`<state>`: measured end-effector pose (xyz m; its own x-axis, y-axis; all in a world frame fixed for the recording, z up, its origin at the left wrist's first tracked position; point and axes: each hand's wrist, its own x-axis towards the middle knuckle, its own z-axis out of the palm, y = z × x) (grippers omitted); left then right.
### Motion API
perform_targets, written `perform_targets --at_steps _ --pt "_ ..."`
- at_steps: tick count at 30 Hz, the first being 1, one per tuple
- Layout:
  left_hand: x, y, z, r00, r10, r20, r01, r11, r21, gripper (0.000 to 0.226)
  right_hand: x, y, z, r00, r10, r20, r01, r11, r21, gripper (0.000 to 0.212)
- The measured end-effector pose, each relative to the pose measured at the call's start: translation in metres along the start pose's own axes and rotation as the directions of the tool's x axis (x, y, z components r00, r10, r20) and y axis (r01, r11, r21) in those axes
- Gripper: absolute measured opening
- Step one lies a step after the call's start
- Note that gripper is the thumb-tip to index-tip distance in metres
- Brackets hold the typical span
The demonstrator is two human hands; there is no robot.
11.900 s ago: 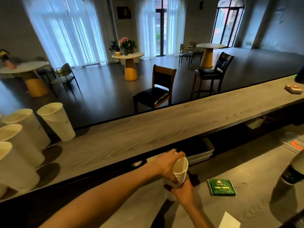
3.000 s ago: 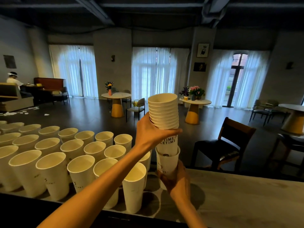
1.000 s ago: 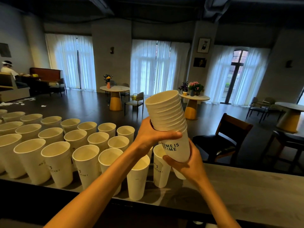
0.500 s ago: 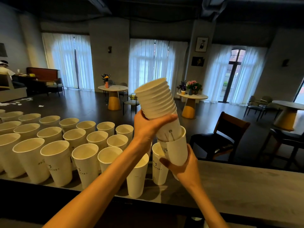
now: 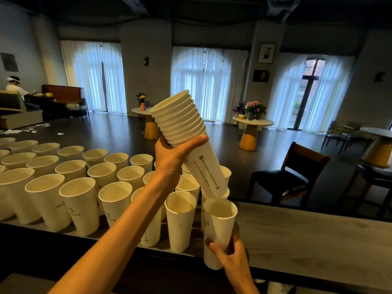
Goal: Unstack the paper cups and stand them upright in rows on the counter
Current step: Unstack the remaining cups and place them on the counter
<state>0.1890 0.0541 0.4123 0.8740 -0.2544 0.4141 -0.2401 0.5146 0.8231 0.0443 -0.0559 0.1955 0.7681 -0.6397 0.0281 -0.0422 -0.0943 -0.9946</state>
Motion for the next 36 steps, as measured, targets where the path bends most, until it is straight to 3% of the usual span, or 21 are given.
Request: perform_targets --at_steps 3,7,14,23,28,31,36 --pt "0.003 -0.005 -0.002 0.999 -0.047 0.001 0.047 0.999 0.001 0.071 0.002 0.002 0.007 0.999 0.007 0.033 -0.007 1.0 -0.011 0.103" --pt "0.006 -0.005 -0.004 0.999 -0.053 -0.001 0.053 0.998 0.013 0.059 0.006 0.003 0.012 0.999 -0.011 0.033 0.012 0.999 -0.03 0.092" --pt "0.008 -0.011 -0.006 0.997 -0.074 0.017 0.073 0.996 0.051 0.07 0.015 0.003 0.017 1.0 -0.001 -0.007 0.001 0.998 -0.07 0.099" --pt "0.001 -0.019 -0.001 0.992 -0.114 0.052 0.109 0.989 0.097 0.06 0.018 0.003 0.015 1.0 -0.019 0.003 0.019 0.999 -0.028 0.099" --pt "-0.003 -0.019 0.008 0.988 -0.094 0.122 0.084 0.993 0.085 0.065 0.014 0.004 0.0 0.999 0.014 0.052 -0.01 0.996 -0.086 0.108" --pt "-0.005 -0.02 0.021 0.979 -0.072 0.191 0.058 0.996 0.074 0.065 0.011 0.004 -0.022 0.998 0.062 -0.012 -0.063 0.993 -0.099 0.116" --pt "-0.021 -0.027 0.059 0.944 -0.055 0.326 0.037 0.997 0.062 0.063 0.006 -0.002 -0.06 0.997 -0.029 -0.071 0.017 0.986 -0.165 0.096"
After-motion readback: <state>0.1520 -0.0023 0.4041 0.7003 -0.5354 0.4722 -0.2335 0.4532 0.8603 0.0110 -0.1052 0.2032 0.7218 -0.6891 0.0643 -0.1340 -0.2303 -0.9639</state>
